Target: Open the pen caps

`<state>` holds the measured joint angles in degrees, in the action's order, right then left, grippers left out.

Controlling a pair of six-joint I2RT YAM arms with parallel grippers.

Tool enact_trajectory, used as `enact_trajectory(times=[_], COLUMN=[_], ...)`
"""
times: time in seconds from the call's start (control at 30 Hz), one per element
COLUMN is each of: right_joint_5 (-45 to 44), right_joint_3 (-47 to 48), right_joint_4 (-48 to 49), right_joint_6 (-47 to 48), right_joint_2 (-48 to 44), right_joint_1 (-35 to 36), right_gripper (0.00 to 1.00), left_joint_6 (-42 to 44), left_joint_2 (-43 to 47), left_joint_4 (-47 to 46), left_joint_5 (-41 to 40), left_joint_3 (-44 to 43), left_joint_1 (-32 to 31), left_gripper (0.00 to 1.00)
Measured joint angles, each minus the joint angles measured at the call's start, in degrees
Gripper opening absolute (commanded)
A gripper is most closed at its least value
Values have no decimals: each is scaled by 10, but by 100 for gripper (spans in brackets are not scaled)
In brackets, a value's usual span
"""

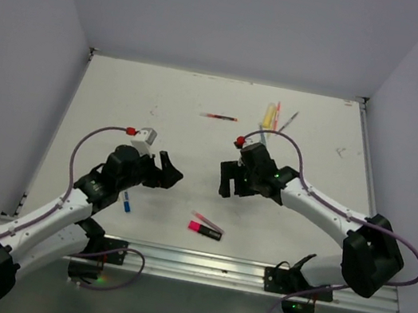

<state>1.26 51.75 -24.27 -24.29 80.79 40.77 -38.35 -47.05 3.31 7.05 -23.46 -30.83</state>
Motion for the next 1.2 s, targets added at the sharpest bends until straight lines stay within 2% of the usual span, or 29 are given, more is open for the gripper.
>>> enact_trajectory(times=[0.23,0.47,0.77,1.0,1.2], right_joint_5=[21,28,23,14,8], right_joint_3=[-24,-25,-25,-26,-28], right_joint_4=[5,26,29,30,30], right_joint_6=[25,33,36,38,38], right_joint_2=[-1,41,67,70,89], right_joint_1=[46,110,157,171,175], right_gripper=[69,51,42,39,32], left_joint_6=[7,15,15,15,15], left_joint_2=[18,33,34,34,35], left_joint_4=[43,68,81,81,82], left_joint_5=[-43,-66,-75,-75,-75], left_joint_3=[-6,-9,-12,-12,-12], left_joint_1=[0,0,0,0,0], left_gripper=[86,86,86,86,86])
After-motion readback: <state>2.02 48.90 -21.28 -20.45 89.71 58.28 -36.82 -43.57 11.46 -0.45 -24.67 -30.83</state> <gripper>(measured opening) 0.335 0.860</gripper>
